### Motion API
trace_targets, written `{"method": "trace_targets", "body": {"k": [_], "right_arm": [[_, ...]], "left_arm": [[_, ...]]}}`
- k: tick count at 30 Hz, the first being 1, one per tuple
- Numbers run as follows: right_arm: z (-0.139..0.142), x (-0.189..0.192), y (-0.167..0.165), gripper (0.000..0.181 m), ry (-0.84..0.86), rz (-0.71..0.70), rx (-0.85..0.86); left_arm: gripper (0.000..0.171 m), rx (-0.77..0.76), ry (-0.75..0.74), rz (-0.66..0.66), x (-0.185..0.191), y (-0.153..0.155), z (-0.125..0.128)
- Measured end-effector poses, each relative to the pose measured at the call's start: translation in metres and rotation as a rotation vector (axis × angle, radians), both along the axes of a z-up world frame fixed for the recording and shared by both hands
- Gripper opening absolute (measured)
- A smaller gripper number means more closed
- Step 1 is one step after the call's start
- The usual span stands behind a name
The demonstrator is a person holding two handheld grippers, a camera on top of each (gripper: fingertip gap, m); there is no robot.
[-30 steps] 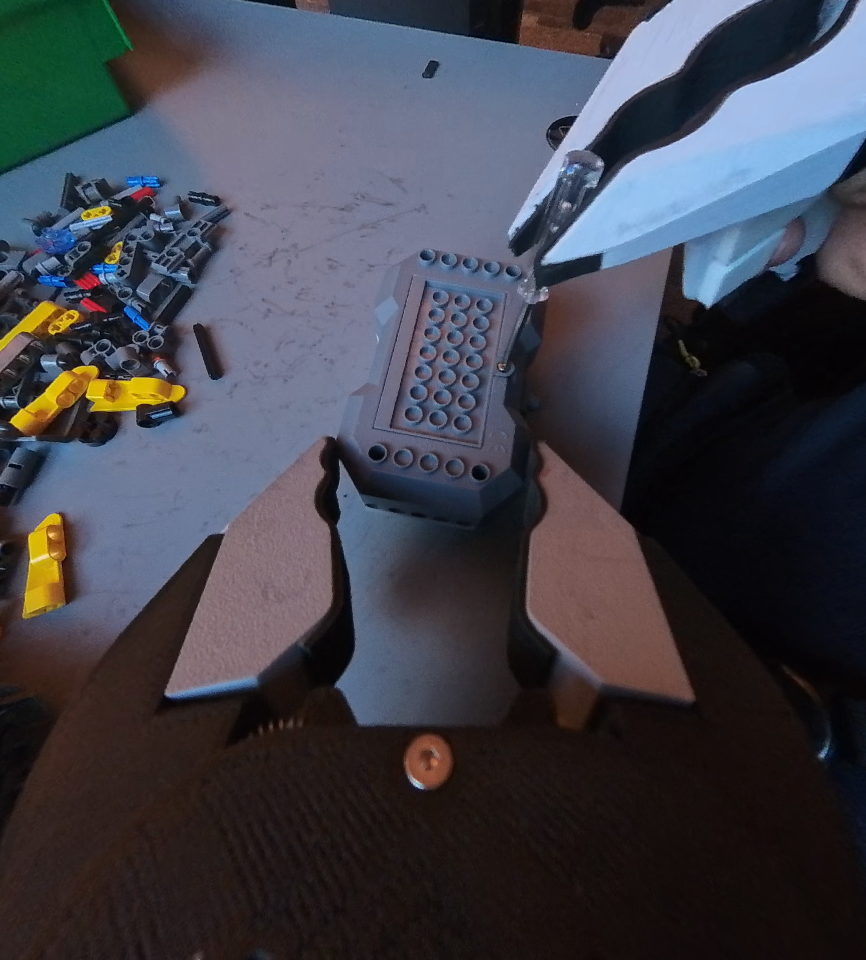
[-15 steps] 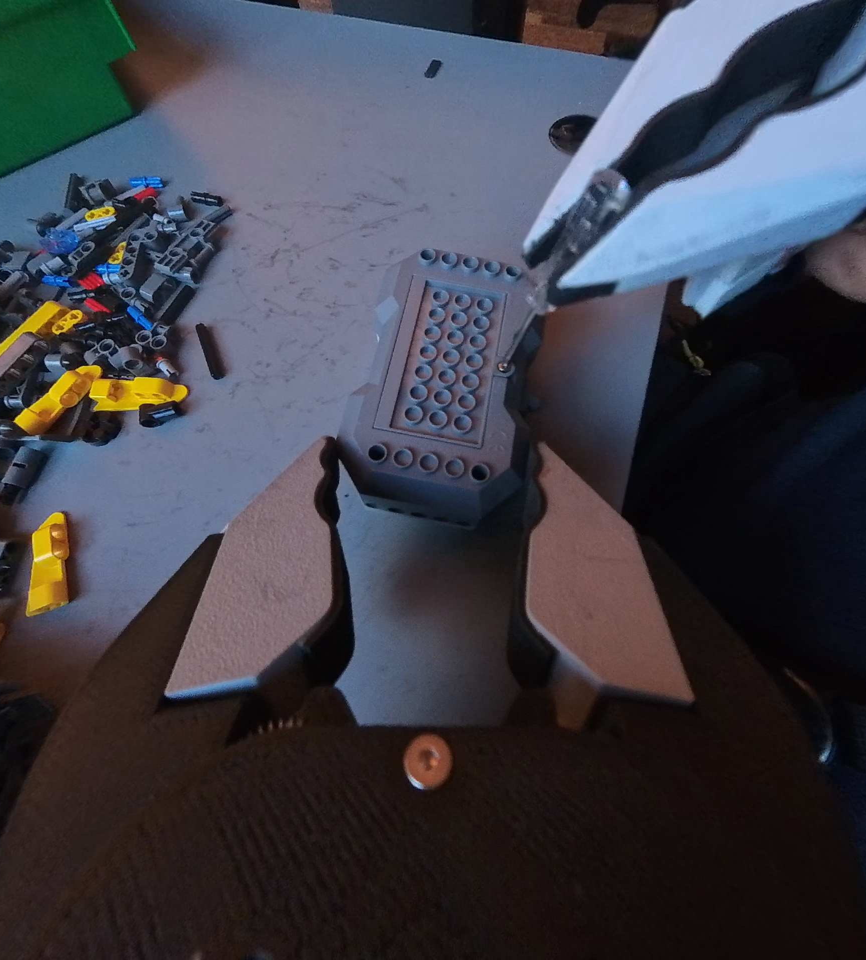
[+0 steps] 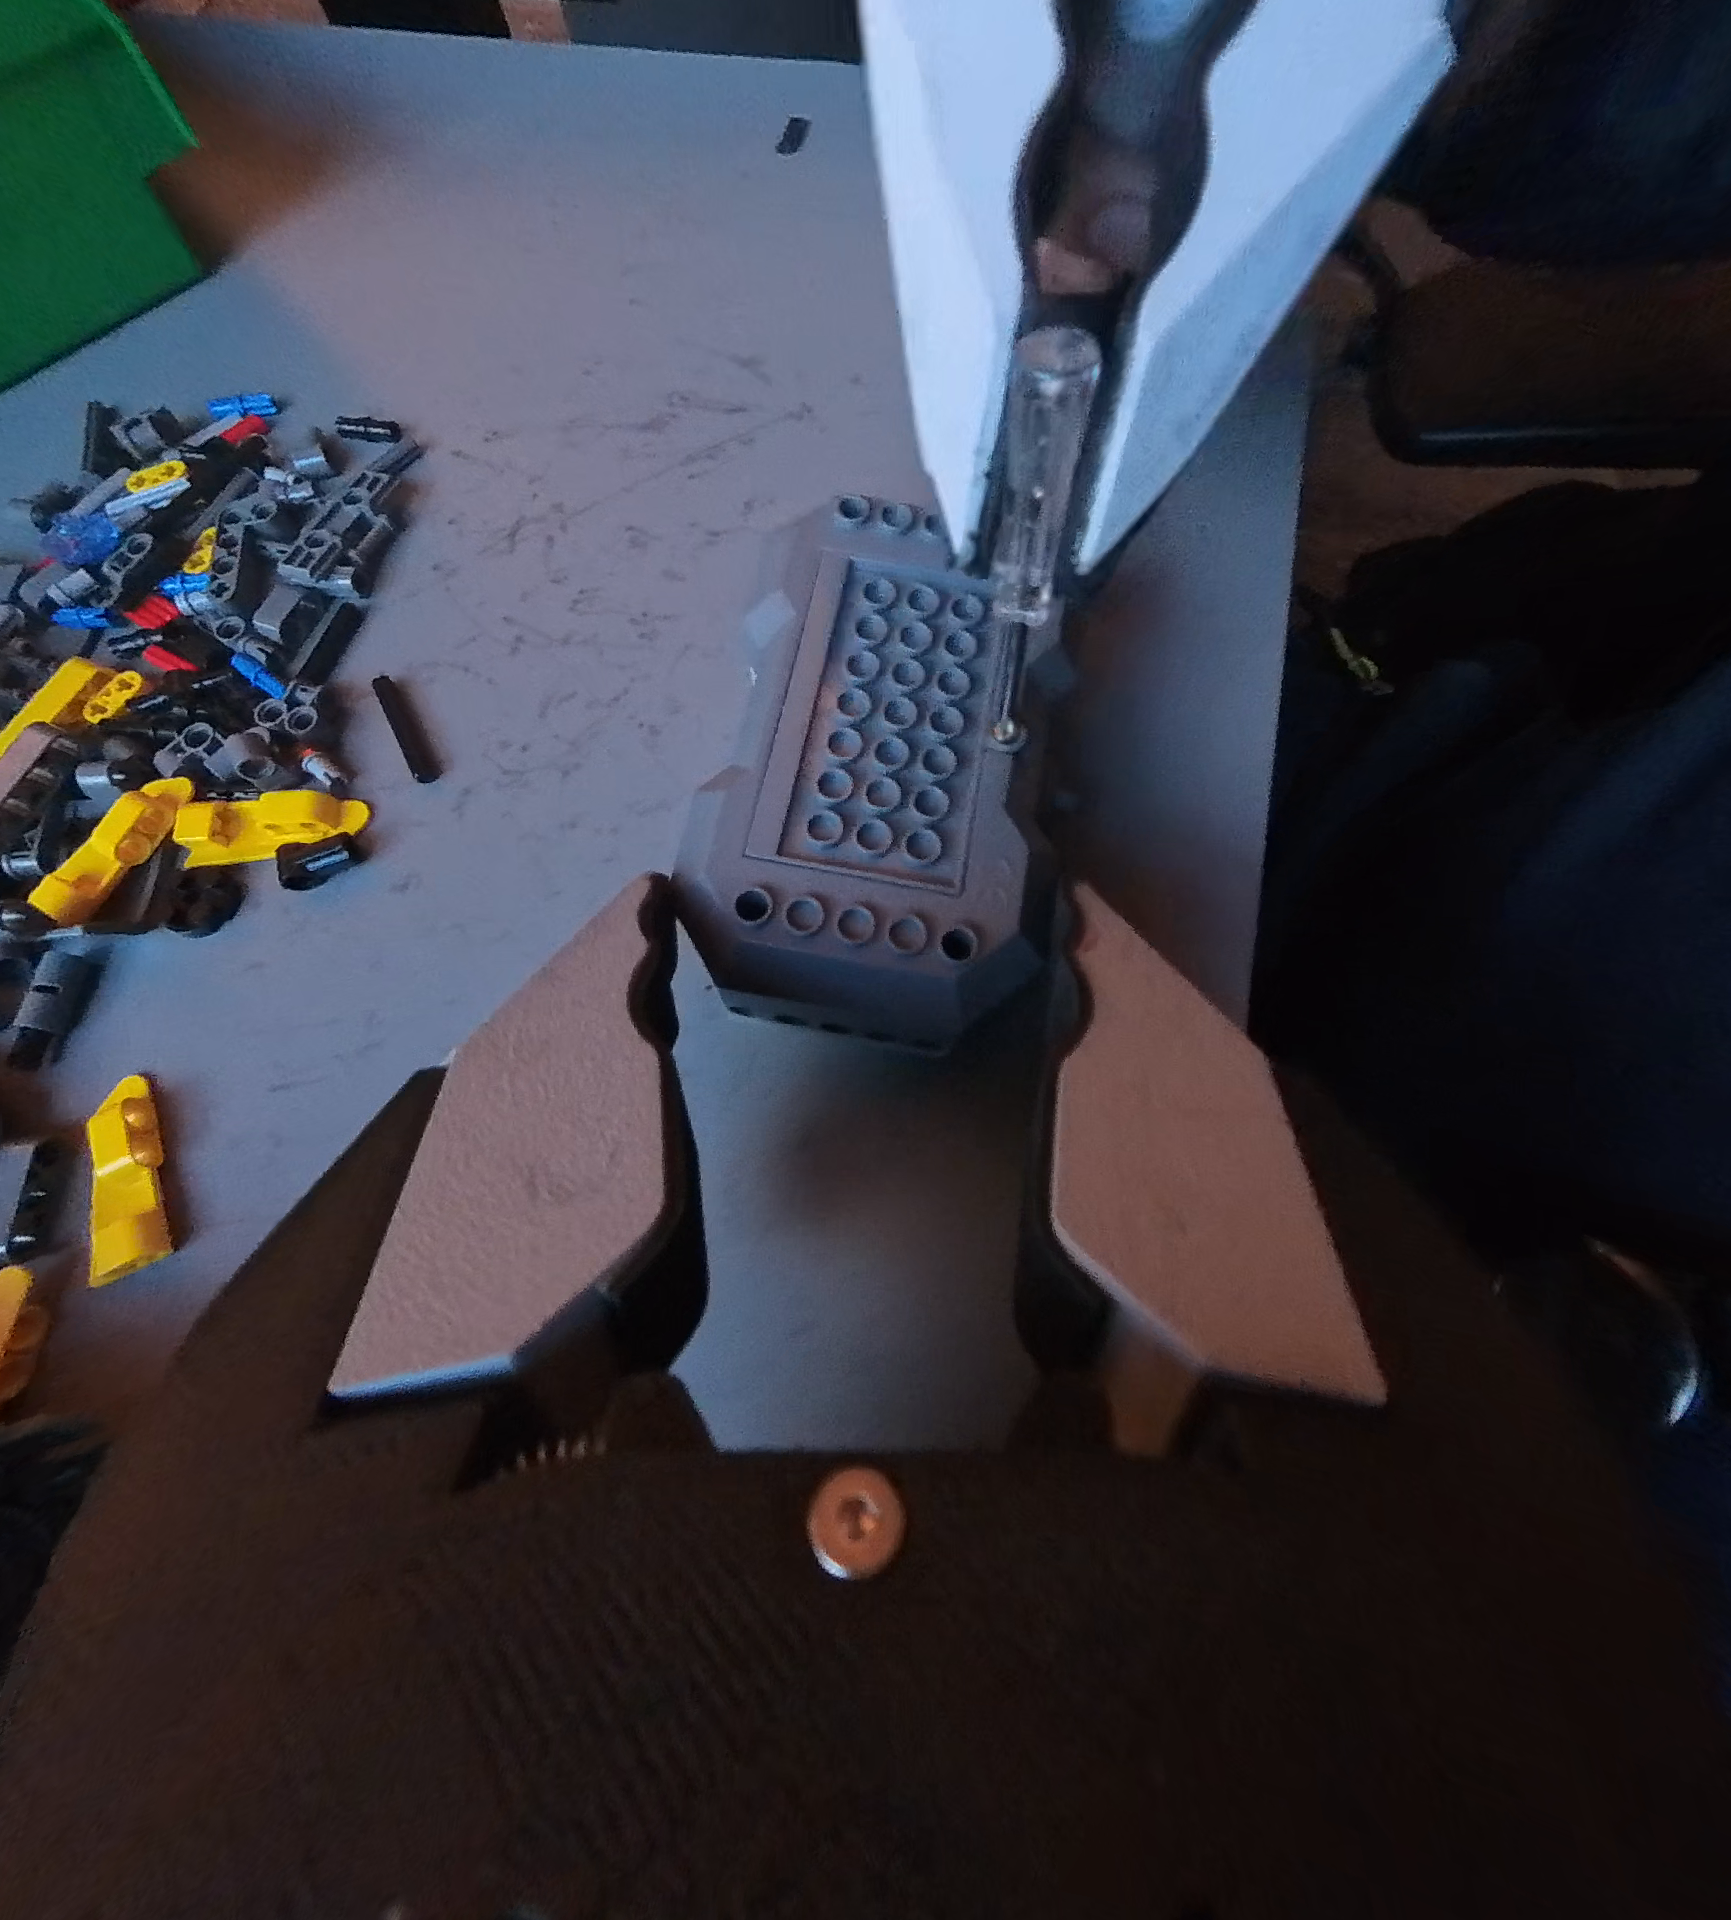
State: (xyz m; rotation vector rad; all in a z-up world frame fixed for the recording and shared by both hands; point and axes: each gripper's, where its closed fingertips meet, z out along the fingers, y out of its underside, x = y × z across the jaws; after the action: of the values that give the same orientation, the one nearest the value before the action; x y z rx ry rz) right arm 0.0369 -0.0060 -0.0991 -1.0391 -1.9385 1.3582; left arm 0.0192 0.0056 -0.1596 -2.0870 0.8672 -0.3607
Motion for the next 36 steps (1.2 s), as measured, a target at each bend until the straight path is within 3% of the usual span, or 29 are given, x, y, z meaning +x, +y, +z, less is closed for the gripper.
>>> {"method": "trace_targets", "body": {"k": [12, 23, 30, 33, 36], "right_arm": [[0.000, 0.000, -0.022, 0.007, -0.088, 0.649, -0.047], [0.001, 0.000, -0.016, 0.007, -0.163, 0.990, -0.167], [0.009, 0.004, -0.016, 0.007, -0.157, 1.039, -0.206], [0.023, -0.007, -0.017, 0.007, -0.113, 0.914, -0.198], [0.046, -0.022, -0.018, 0.007, -0.034, 0.654, -0.179]], "left_arm": [[0.068, 0.002, 0.003, -0.101, -0.002, -0.008, 0.000], [0.069, -0.006, -0.005, -0.105, -0.002, -0.007, 0.000], [0.068, -0.010, -0.010, -0.111, -0.001, -0.007, 0.000], [0.069, -0.002, -0.002, -0.105, -0.001, -0.007, 0.000], [0.069, -0.003, 0.001, -0.069, -0.002, -0.007, 0.000]]}}
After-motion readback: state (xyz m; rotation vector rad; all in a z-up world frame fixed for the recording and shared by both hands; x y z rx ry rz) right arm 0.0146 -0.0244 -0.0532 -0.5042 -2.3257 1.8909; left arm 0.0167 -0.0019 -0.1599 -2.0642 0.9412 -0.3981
